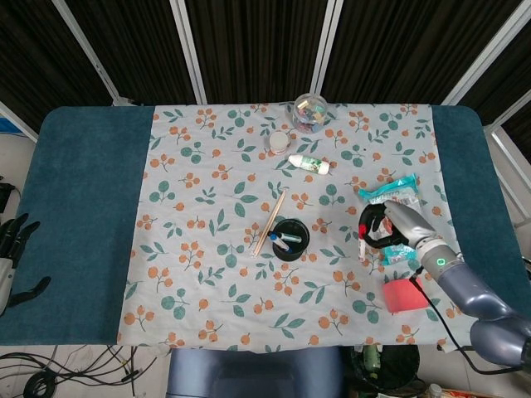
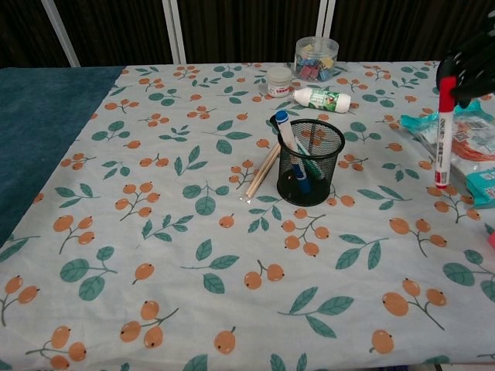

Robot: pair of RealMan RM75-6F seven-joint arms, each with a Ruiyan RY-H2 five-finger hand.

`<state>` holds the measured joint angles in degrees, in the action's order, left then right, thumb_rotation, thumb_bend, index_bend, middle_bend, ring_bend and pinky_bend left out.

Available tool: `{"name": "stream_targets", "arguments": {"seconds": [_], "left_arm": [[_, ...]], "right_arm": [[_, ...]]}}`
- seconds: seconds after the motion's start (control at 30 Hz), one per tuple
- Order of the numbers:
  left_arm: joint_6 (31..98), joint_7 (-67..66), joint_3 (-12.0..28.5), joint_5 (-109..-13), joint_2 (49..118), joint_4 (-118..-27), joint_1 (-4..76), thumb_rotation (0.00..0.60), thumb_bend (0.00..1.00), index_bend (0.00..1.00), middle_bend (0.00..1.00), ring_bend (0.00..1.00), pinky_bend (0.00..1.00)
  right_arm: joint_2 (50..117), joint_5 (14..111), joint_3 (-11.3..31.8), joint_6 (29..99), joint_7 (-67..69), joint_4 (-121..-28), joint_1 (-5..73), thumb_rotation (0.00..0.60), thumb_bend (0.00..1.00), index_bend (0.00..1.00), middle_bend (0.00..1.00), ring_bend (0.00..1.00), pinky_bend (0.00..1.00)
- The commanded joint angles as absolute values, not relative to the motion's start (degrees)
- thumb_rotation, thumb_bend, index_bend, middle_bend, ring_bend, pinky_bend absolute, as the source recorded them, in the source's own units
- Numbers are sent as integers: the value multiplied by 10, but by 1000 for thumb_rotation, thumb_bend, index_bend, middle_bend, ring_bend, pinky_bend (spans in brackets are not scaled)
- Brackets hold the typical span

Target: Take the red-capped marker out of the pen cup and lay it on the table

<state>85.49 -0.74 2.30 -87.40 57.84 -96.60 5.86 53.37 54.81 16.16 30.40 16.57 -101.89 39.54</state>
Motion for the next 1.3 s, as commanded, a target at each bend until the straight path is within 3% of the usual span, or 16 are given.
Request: {"name": "stream_targets", "arguments": {"seconds": [0.03, 0.13, 0.23, 0.3, 0.37, 0.47, 0.67, 0.8, 1.03, 1.3], "left_arm": [[855, -7, 23, -873, 578, -966, 59, 600, 182, 98, 0, 0, 0], [852, -4, 23, -874, 578, -966, 60, 600, 182, 98, 0, 0, 0], [853, -4, 23, -874, 578, -964, 60, 600, 182, 98, 0, 0, 0], [853, -4, 24, -873, 578, -963, 60, 600, 182, 98, 0, 0, 0], [852, -3, 23, -874, 577, -963, 60, 600, 182, 98, 0, 0, 0], [852, -4, 23, -874, 578, -961, 60, 600, 182, 98, 0, 0, 0], [852, -2, 24, -873, 578, -960, 60, 600, 182, 98, 0, 0, 0], [850, 0, 24, -870, 578, -956, 61, 600, 182, 98, 0, 0, 0], [850, -2, 24, -872, 578, -955, 62, 600, 182, 98, 0, 0, 0], [862, -8, 22, -881, 576, -964, 57, 600, 182, 98, 0, 0, 0]], "right_arm": [[579, 534, 138, 293, 135, -981, 426, 600, 510, 585, 543, 466, 251], [607, 517, 130, 303, 109, -956, 447, 600, 495, 585, 535, 465, 248], [629, 479, 123, 295, 100, -937, 468, 600, 387, 571, 469, 431, 233], [637, 462, 116, 285, 93, -929, 481, 600, 256, 465, 378, 368, 218], [645, 451, 111, 276, 88, -921, 492, 600, 96, 277, 202, 229, 199], [655, 439, 123, 285, 102, -916, 497, 600, 2, 145, 42, 97, 188], [650, 520, 183, 436, 132, -945, 450, 600, 0, 105, 24, 86, 187], [599, 593, 186, 519, 132, -994, 399, 600, 0, 101, 35, 89, 187], [505, 733, 89, 692, 44, -1099, 245, 600, 0, 99, 48, 89, 187], [564, 894, -17, 913, -37, -1051, 78, 600, 0, 97, 48, 88, 187]]}}
